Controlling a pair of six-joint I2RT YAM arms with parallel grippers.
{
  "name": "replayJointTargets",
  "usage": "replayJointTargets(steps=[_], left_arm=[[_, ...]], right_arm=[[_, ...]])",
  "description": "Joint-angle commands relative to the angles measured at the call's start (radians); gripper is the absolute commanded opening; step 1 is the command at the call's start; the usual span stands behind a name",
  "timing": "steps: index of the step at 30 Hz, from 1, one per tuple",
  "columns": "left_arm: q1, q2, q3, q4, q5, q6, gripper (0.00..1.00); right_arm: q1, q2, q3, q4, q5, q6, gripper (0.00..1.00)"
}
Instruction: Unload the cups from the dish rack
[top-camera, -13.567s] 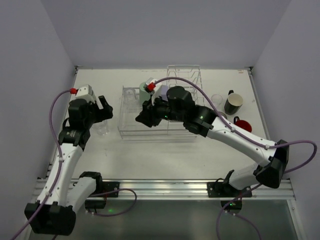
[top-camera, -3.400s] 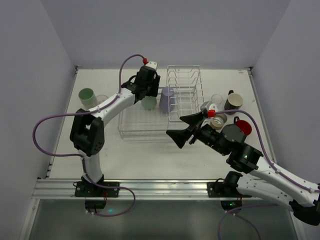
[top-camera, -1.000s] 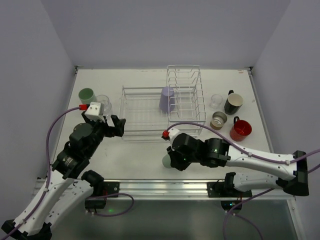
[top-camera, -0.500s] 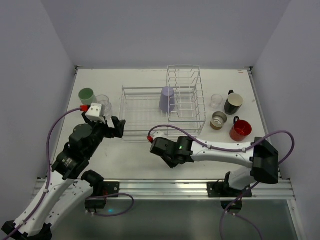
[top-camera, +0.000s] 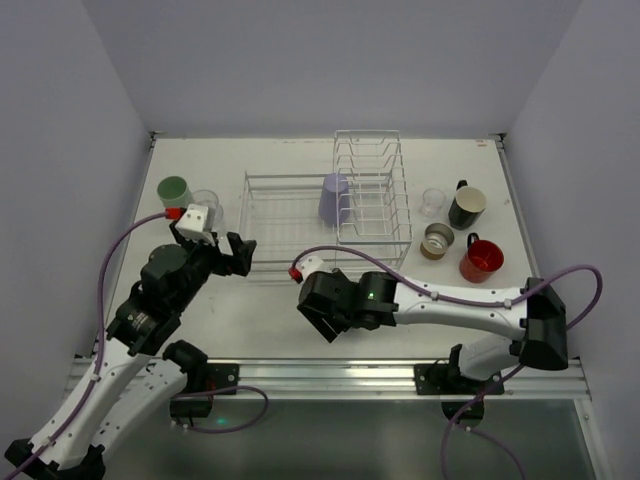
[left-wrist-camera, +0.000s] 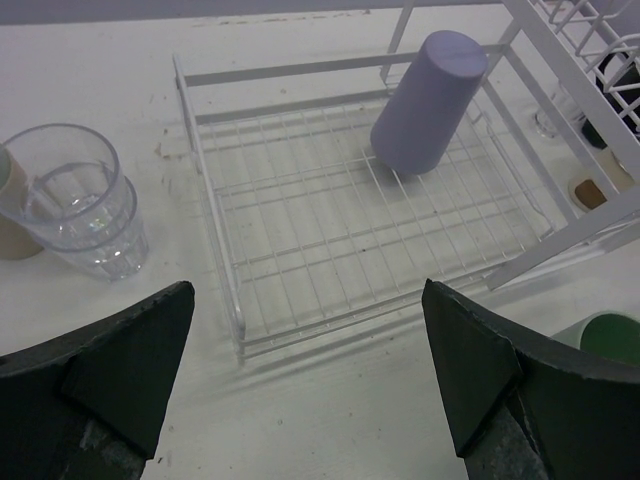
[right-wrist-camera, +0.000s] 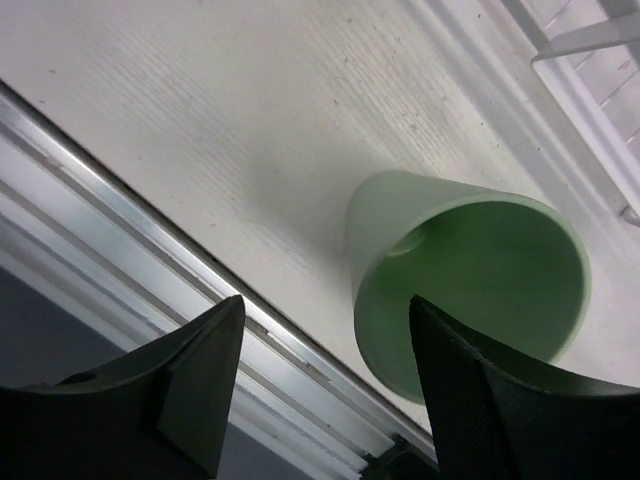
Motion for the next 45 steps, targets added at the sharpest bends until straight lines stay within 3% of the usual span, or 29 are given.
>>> replayJointTargets(steps=[1, 7, 11, 18, 26, 34, 45], left_arm=[[0.008, 0.035, 0.005, 0.064, 0.083, -0.007, 1.00], [0.007, 0.181, 0.064, 0.172, 0.241, -0.071, 1.00], [0.007, 0.357, 0.064, 0.347, 0.293, -0.088, 1.00], [0.005, 0.670, 0.142, 0.606, 0.349, -0.019, 1.00], [0.004, 0.930, 0.300, 0.719, 0.513, 0.030, 1.00], [0.004, 1.154, 0.450, 0.725, 0.573, 0.091, 1.00], [0.004, 1.298, 0.541, 0.805, 0.574, 0.102, 1.00]], right_arm=[[0.015, -0.129, 0.073, 0.007, 0.024, -0.006, 0.70], [0.023, -0.369, 0.057, 0.122, -0.003, -0.025, 0.77], [0.023, -0.641, -0.034, 0.265, -0.011, -0.044, 0.76], [0.023, -0.880, -0.142, 0.389, 0.082, -0.050, 0.74], [0.023, -0.930, -0.199, 0.414, 0.122, -0.075, 0.74], [0.023, -0.941, -0.214, 0.424, 0.119, -0.095, 0.73], [0.023, -0.918, -0.223, 0.426, 0.102, -0.101, 0.73]])
